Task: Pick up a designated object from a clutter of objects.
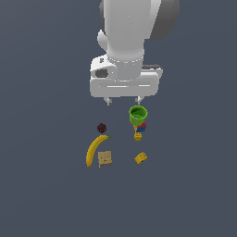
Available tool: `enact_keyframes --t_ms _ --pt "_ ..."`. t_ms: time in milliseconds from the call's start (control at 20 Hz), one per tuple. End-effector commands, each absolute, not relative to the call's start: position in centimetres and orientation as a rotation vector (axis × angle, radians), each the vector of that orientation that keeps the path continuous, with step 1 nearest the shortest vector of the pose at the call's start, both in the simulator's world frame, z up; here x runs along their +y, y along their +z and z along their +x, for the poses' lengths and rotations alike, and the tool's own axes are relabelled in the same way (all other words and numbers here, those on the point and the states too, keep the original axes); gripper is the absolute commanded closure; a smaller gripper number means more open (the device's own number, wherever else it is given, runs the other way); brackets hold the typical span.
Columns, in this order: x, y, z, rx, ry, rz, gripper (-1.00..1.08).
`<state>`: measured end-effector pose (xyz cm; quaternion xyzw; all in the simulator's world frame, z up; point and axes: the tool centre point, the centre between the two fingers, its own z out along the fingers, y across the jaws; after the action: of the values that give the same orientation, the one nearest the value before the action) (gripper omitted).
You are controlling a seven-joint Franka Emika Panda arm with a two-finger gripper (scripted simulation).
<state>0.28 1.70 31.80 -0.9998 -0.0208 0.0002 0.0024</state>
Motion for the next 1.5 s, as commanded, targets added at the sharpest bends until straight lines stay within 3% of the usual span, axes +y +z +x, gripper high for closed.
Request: enact_keyframes --t_ms 0,750,1450 --pt "1.7 31.8 0.3 -0.065 0.001 -3.136 -0.92" --pt "1.4 33.7 1.3 0.002 -0.078 -3.115 -0.92" --pt "-0.8 26.6 5.1 -0.056 -0.057 -3.119 -0.92"
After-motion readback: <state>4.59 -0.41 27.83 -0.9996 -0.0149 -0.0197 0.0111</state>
